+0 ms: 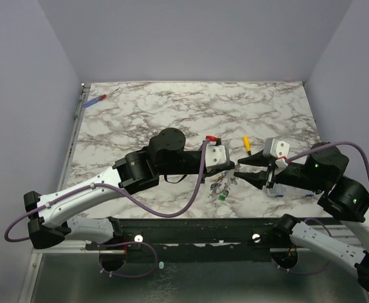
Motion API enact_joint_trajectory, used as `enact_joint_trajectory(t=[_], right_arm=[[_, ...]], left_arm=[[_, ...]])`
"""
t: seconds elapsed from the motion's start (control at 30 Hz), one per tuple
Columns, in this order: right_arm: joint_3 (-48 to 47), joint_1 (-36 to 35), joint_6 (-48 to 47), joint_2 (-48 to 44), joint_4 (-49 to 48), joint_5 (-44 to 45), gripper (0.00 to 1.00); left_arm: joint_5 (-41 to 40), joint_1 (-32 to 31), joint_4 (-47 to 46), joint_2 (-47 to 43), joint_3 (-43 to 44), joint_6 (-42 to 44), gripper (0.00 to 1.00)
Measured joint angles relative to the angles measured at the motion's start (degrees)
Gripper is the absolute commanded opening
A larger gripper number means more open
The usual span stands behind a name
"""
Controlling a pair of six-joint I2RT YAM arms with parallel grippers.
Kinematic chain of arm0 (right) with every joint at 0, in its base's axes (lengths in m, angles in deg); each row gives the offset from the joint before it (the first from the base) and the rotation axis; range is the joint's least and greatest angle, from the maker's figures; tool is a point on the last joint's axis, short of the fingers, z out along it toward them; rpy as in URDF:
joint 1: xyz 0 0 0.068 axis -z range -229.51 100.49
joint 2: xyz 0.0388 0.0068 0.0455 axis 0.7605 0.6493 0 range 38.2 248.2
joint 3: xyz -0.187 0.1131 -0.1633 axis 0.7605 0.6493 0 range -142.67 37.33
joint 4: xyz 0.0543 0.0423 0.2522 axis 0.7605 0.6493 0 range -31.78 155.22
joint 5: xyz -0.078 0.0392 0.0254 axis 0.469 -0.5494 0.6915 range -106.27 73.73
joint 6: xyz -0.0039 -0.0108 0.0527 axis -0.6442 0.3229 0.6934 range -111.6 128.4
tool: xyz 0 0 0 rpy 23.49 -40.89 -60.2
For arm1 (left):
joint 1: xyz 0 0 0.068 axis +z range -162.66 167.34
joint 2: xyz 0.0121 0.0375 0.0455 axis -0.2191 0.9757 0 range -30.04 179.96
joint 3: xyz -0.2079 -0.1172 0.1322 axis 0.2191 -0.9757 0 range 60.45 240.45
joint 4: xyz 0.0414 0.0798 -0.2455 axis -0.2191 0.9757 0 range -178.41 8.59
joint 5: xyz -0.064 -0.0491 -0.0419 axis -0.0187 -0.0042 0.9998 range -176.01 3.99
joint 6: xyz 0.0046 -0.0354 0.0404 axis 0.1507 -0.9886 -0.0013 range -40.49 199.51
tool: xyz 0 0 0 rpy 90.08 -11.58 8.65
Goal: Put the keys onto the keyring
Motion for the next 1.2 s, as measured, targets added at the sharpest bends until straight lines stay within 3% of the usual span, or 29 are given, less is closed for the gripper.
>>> enact_joint_trajectory(t=[0.13, 0.37, 0.43, 0.6, 0.8, 0.83, 0.9, 0.97, 1.2], right_arm=[[-0.04, 0.0, -0.28, 0.15, 0.0, 0.11, 0.35], [-0.09, 0.0, -0.9, 1.53, 0.07, 0.35, 0.32], [-0.09, 0.0, -0.94, 1.99, 0.09, 0.35, 0.28], [-0.09, 0.0, -1.36, 2.47, 0.35, 0.35, 0.05], [0.0, 0.0, -1.68, 2.82, 0.52, 0.2, 0.01], [0.15, 0.0, -1.9, 2.82, 0.48, 0.2, 0.01], [0.7, 0.0, -2.51, 2.64, 0.02, 0.22, 0.01], [2.45, 0.0, -3.48, 1.81, -1.53, 0.26, 0.01], [10.69, -0.2, -11.02, -2.25, -8.94, 1.4, 0.01]], left_arm=[[-0.68, 0.0, 0.22, 0.33, -0.48, 0.31, 0.0], [-1.31, 0.0, 0.63, 0.37, -0.59, 0.96, 0.0], [-1.44, 0.0, 0.76, 0.44, -0.59, 1.16, 0.0], [-2.16, 0.0, 1.03, 0.57, -0.59, 1.42, 0.0], [-2.45, 0.02, 1.66, 0.57, -0.59, 1.57, 0.0], [-2.47, 0.0, 1.75, 0.57, -0.59, 1.55, 0.05], [-2.56, 0.02, 2.12, 0.57, -0.59, 1.53, 0.29], [-3.39, 0.07, 2.58, 0.57, -0.59, 1.42, 0.4], [-8.44, 0.0, 1.97, -1.97, -2.08, -0.74, 0.41]])
